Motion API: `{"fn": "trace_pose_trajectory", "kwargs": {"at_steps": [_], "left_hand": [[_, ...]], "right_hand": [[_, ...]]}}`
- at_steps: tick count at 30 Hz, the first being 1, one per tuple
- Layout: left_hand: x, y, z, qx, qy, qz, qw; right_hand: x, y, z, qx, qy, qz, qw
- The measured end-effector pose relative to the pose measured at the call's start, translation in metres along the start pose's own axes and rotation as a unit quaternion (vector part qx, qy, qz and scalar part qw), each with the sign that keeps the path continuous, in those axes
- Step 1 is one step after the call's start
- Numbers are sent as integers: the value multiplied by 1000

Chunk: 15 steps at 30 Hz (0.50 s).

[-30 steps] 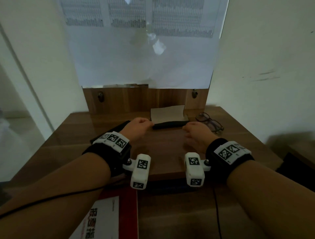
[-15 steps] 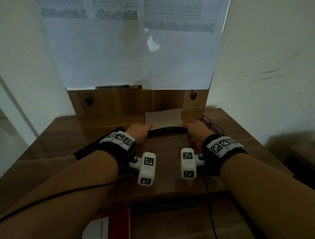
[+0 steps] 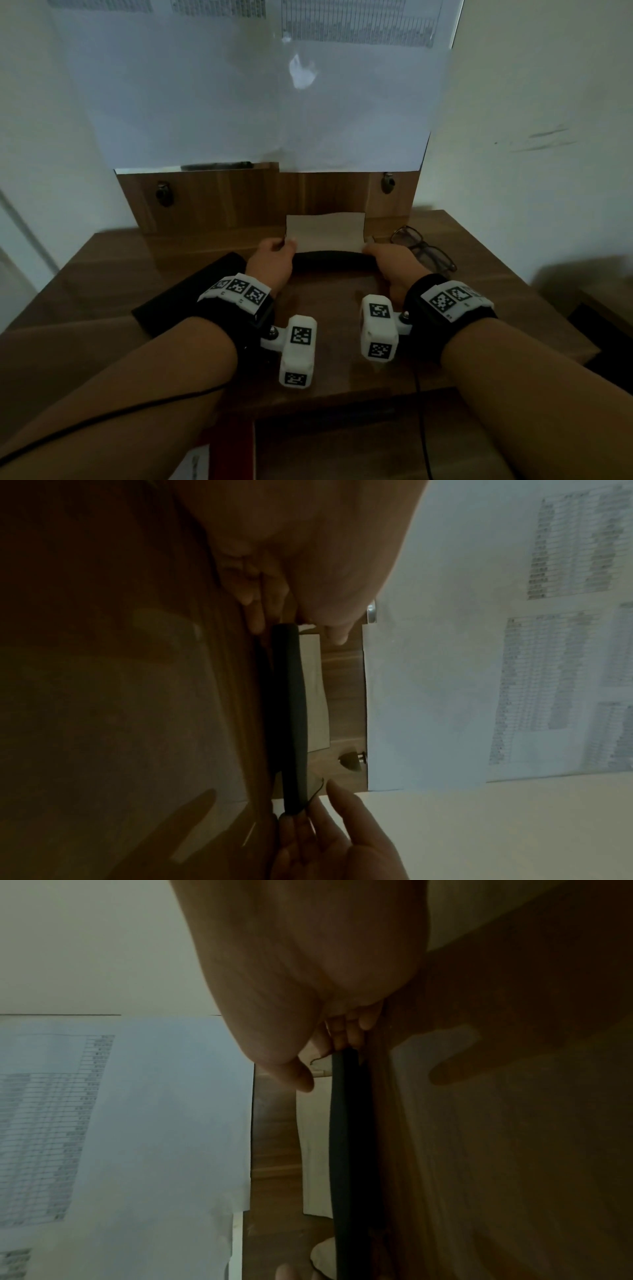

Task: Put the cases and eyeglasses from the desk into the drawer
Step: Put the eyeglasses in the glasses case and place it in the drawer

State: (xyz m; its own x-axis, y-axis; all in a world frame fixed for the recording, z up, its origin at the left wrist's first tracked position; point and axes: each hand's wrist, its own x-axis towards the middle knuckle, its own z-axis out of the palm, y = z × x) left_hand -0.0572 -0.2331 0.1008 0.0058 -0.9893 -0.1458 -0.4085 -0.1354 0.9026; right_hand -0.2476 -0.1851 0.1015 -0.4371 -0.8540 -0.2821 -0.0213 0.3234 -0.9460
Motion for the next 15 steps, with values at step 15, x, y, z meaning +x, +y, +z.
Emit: {"fn": "trace_pose_trajectory", "kwargs": {"at_steps": [15], "left_hand": [[6, -7, -7, -34, 0, -23, 999]], "right_hand": [[7, -1, 0, -101, 67, -81, 989]]}}
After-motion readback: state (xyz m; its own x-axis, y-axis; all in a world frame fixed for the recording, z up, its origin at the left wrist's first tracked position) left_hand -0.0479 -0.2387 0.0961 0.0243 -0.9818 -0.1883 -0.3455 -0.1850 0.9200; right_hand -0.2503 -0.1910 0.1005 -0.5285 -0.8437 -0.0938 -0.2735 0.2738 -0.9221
